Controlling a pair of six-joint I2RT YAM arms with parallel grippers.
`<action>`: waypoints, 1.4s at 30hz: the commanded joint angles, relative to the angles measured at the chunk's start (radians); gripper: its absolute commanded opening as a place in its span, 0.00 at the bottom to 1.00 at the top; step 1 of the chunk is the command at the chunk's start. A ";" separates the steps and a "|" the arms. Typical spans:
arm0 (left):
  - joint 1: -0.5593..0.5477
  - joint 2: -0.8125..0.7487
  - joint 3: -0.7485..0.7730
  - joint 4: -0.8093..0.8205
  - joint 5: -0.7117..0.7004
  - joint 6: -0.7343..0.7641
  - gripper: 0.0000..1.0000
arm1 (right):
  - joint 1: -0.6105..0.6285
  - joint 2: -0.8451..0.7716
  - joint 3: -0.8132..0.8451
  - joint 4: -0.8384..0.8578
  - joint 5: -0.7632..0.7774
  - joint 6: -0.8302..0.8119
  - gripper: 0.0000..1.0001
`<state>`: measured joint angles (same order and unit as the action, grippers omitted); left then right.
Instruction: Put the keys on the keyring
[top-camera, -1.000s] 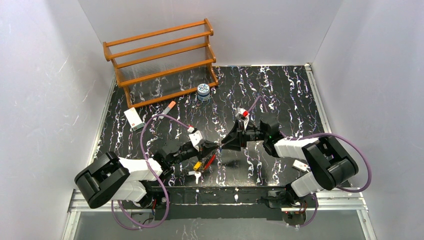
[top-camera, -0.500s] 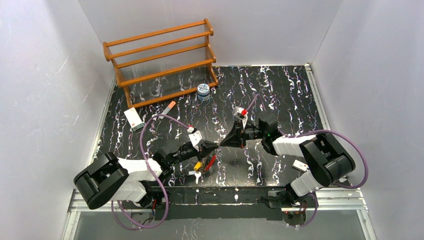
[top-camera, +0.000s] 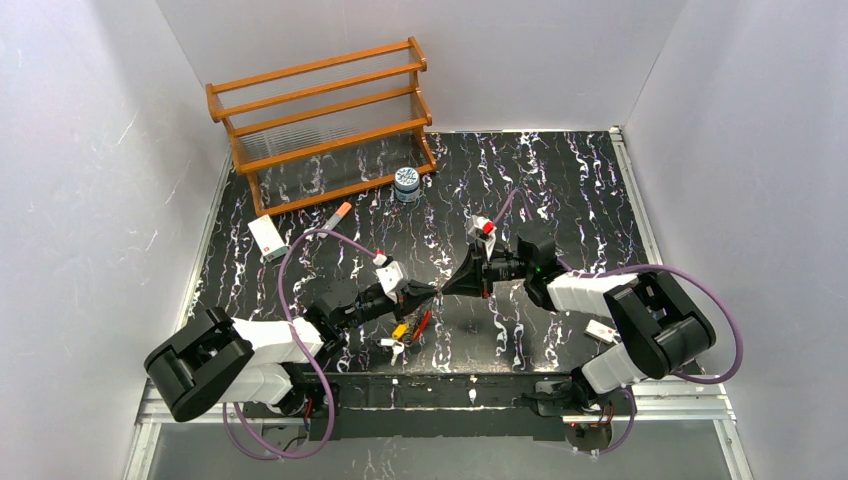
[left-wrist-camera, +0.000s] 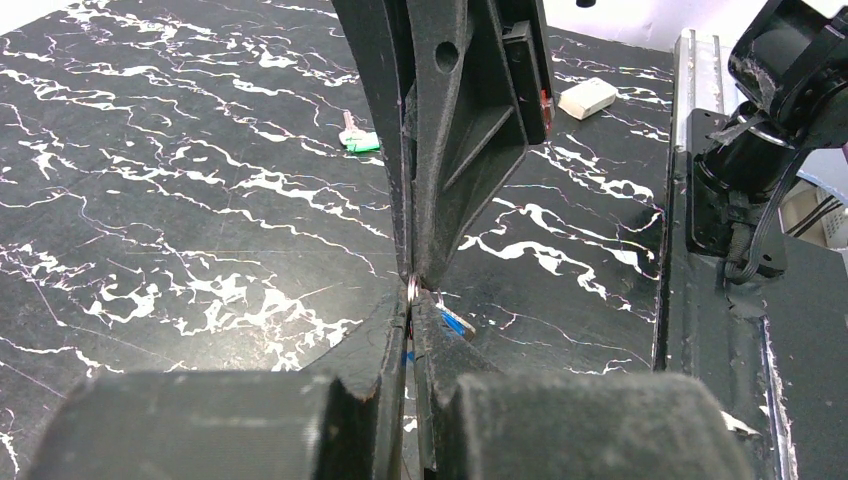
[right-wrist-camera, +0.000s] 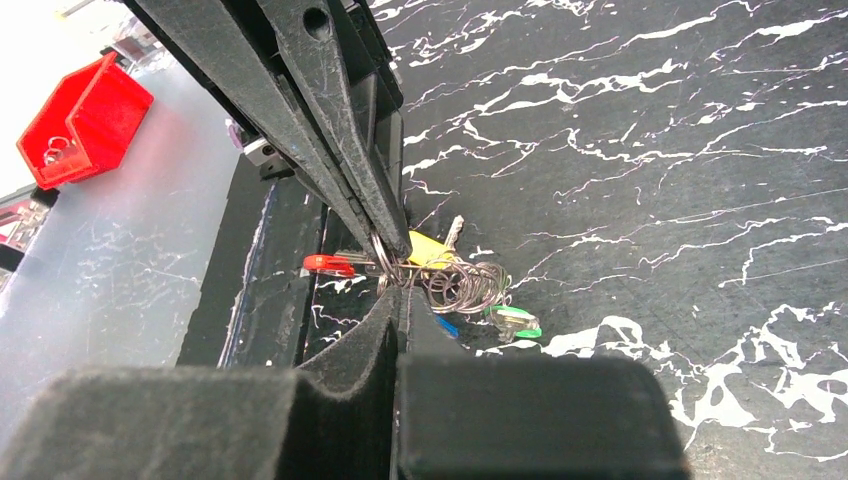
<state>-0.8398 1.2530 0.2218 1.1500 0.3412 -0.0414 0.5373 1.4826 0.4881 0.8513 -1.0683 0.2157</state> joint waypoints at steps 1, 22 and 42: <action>-0.001 -0.041 0.002 0.046 0.000 0.004 0.00 | 0.002 -0.034 0.010 -0.054 0.006 -0.049 0.08; -0.002 -0.034 0.004 0.047 0.035 -0.002 0.00 | 0.012 -0.084 0.009 0.054 0.022 -0.044 0.48; -0.001 -0.036 0.001 0.047 0.039 -0.003 0.00 | 0.035 0.001 0.014 0.166 -0.027 0.025 0.08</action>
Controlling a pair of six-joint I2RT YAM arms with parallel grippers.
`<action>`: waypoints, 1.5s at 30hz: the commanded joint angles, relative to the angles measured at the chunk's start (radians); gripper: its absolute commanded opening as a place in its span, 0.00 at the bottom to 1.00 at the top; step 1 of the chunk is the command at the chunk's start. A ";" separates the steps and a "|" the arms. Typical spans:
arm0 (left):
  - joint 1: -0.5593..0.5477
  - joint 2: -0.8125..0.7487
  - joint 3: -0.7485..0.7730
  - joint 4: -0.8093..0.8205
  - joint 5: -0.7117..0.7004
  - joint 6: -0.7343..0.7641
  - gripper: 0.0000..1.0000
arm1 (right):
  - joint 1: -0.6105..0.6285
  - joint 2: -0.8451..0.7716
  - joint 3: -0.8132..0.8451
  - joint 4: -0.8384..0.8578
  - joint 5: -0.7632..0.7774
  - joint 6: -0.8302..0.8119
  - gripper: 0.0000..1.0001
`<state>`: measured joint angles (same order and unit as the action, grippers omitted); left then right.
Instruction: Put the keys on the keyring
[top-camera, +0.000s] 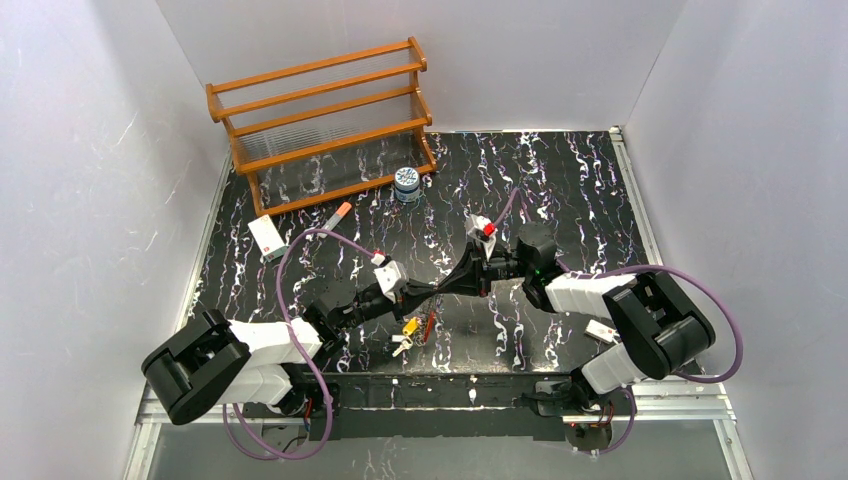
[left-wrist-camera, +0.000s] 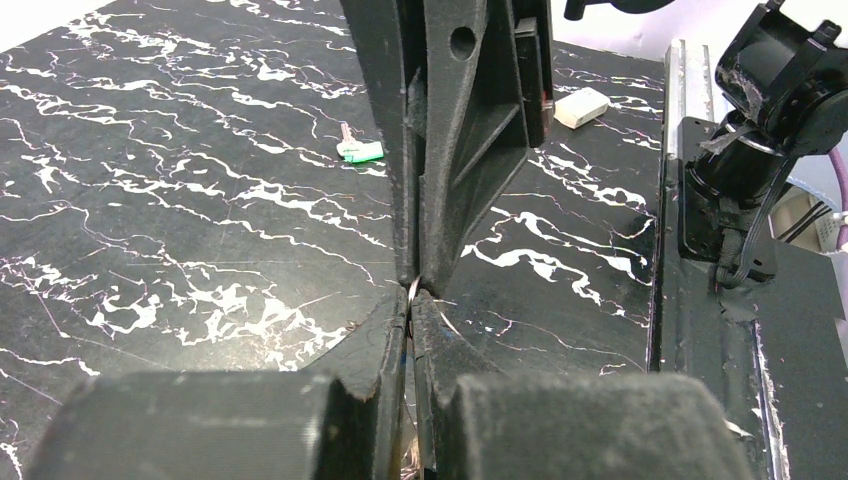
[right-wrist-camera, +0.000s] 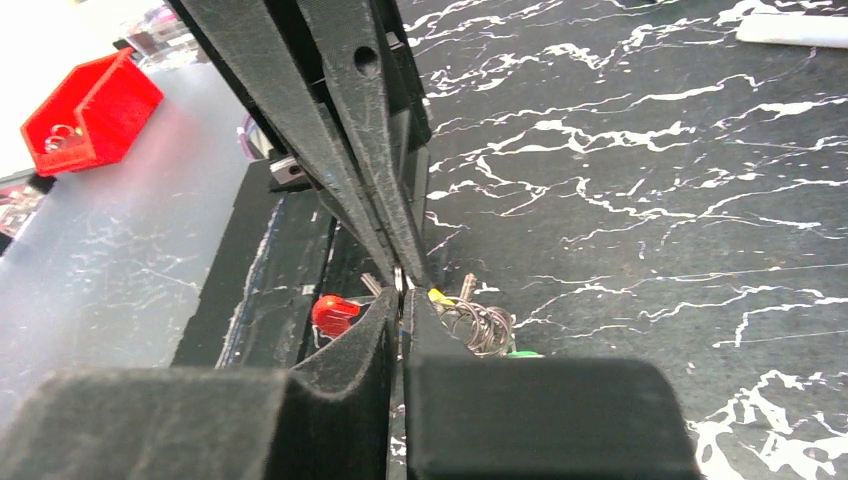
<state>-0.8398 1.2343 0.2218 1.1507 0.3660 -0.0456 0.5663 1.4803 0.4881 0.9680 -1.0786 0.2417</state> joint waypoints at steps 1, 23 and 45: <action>-0.001 -0.019 0.000 0.047 0.012 0.001 0.00 | 0.006 0.002 0.014 0.049 -0.017 -0.001 0.03; -0.001 -0.115 0.087 -0.372 0.010 0.258 0.45 | 0.018 -0.129 0.234 -1.067 0.128 -0.690 0.01; -0.021 0.089 0.185 -0.360 0.206 0.199 0.30 | 0.108 -0.098 0.311 -1.142 0.213 -0.727 0.01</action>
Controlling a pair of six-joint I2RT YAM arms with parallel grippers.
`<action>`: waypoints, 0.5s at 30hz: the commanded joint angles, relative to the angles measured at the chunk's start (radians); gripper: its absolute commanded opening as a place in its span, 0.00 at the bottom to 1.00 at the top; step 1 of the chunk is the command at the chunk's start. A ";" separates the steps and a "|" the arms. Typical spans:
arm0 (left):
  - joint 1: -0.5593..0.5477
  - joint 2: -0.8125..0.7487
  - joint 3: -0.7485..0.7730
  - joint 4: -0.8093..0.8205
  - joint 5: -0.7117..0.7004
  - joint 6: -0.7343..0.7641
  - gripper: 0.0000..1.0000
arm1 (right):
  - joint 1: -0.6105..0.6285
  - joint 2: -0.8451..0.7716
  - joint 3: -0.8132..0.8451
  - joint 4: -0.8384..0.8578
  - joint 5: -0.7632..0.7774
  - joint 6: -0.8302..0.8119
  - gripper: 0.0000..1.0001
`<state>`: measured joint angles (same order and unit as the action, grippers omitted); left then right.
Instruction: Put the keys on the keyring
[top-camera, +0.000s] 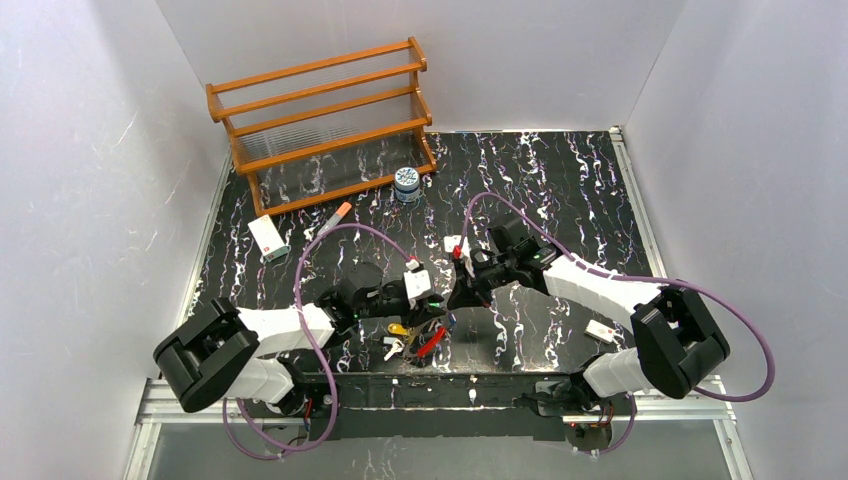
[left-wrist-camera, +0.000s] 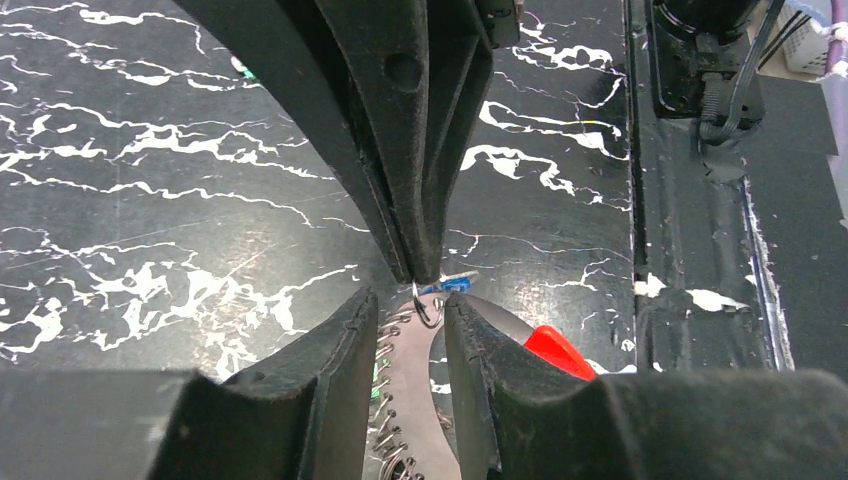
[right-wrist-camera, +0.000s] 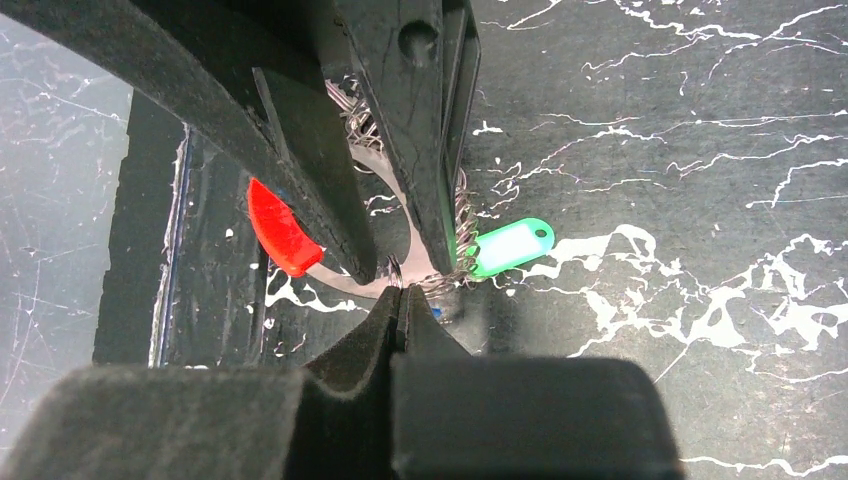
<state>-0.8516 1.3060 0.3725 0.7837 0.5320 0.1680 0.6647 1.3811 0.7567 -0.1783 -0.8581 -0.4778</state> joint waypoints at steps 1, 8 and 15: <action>-0.010 0.021 0.036 0.010 0.040 -0.016 0.30 | 0.010 0.001 0.043 0.004 -0.007 -0.009 0.01; -0.014 0.032 0.036 0.014 0.017 -0.012 0.14 | 0.013 -0.008 0.043 -0.004 -0.005 -0.011 0.01; -0.014 0.045 0.040 0.014 0.020 -0.015 0.00 | 0.013 -0.014 0.047 0.004 -0.002 -0.006 0.01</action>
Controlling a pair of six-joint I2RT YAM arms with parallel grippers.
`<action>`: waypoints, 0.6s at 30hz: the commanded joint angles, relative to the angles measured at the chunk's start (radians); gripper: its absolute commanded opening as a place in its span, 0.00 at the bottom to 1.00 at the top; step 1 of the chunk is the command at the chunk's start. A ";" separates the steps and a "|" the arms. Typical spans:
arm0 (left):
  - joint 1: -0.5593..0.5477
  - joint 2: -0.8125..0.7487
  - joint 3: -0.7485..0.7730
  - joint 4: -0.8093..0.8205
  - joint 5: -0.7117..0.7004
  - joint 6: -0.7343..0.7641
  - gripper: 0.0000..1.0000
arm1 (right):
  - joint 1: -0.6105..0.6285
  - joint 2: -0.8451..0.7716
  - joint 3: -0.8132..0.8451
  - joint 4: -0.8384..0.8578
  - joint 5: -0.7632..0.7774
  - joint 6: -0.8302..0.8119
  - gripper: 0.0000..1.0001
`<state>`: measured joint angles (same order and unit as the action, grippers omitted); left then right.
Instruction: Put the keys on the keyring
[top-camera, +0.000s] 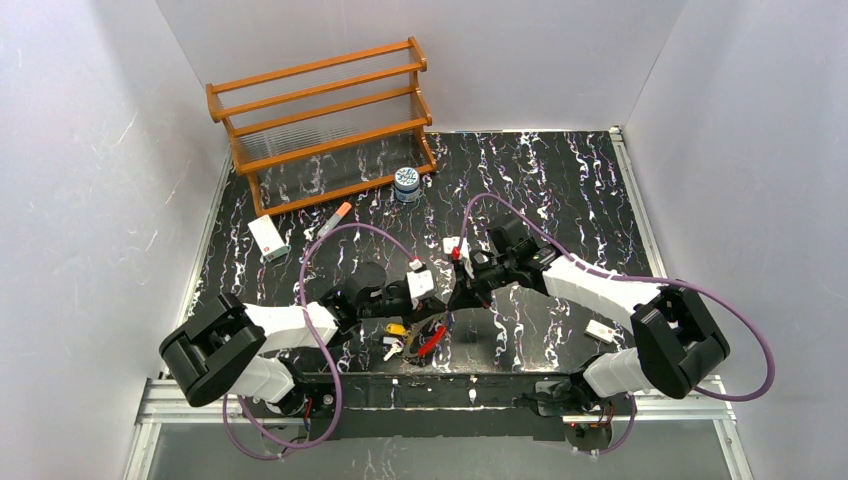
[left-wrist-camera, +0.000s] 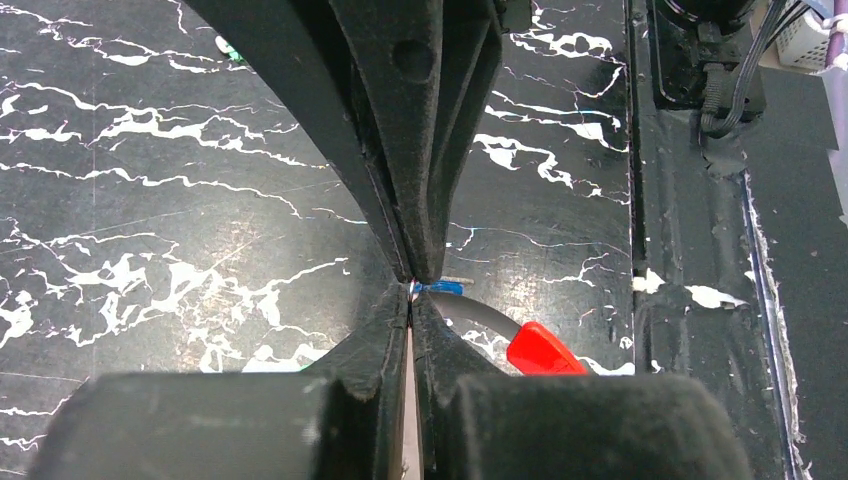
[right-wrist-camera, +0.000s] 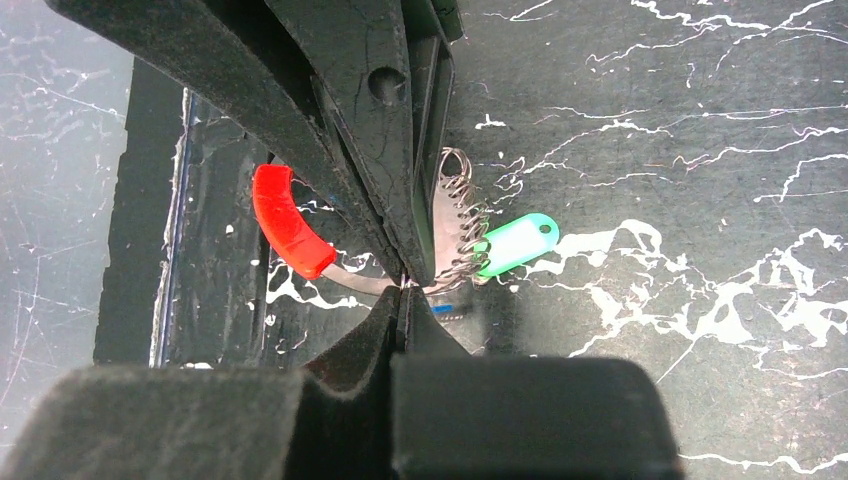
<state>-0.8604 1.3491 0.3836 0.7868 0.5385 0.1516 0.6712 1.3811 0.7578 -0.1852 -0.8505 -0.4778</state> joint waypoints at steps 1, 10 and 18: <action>-0.005 0.001 0.028 0.011 0.012 0.002 0.00 | 0.007 -0.015 0.046 0.014 -0.008 -0.004 0.01; -0.005 -0.046 -0.002 0.015 -0.067 -0.019 0.00 | 0.005 -0.069 -0.017 0.170 0.018 0.097 0.47; -0.005 -0.123 -0.091 0.142 -0.169 -0.102 0.00 | -0.042 -0.166 -0.168 0.479 -0.011 0.287 0.65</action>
<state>-0.8608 1.2846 0.3386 0.8280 0.4328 0.1020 0.6590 1.2522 0.6422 0.0933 -0.8326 -0.3099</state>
